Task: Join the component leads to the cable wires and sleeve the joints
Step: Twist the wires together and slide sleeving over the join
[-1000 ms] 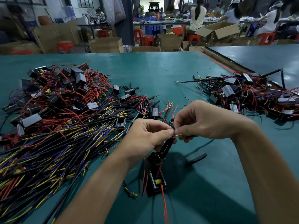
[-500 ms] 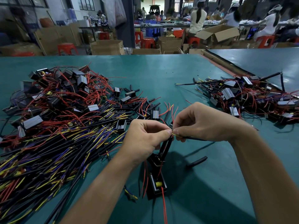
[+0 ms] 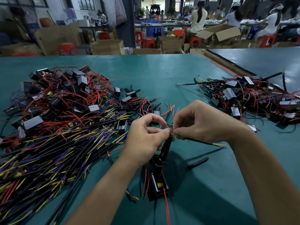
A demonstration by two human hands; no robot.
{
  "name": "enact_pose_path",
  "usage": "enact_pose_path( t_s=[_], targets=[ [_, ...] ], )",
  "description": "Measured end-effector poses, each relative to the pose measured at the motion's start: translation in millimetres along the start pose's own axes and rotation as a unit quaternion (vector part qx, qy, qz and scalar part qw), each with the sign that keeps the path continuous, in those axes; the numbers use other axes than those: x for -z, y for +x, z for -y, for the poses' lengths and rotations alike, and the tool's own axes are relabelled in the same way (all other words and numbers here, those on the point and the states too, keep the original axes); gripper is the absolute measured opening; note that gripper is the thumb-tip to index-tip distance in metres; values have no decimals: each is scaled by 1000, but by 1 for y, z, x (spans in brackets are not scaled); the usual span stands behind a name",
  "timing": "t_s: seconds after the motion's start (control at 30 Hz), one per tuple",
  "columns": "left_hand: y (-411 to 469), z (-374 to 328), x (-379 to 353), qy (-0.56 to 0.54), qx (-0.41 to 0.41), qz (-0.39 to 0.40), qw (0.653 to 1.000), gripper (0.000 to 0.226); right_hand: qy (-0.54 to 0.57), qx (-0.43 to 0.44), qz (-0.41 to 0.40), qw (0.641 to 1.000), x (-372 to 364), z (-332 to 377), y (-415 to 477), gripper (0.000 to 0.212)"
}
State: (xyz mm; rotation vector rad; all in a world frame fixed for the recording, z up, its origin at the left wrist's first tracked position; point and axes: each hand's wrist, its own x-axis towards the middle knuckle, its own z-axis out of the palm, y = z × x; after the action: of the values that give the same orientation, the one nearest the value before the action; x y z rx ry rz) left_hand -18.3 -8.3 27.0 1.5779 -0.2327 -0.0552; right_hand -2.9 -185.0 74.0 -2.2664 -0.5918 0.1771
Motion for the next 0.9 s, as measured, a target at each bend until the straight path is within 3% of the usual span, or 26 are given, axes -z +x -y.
enact_pose_path(
  t_s=[0.17,0.5,0.7,0.83,0.9],
  targets=[
    [2,4,1,129,-97,-29,986,15,11,-2,-6,1000,0,-1,1,15],
    [1,0,6,143,-105,20,984,6,31,20,-7,999,1,-3,2,15],
    [1,-3,9,77,6,72,994,12,41,40,14,998,3,-2,-1,10],
    [1,-9,14,10,121,155,980,3,66,60,25,996,3,-1,0,9],
    [1,-10,16,-18,146,173,974,13,81,63,29,994,4,0,1,11]
  ],
)
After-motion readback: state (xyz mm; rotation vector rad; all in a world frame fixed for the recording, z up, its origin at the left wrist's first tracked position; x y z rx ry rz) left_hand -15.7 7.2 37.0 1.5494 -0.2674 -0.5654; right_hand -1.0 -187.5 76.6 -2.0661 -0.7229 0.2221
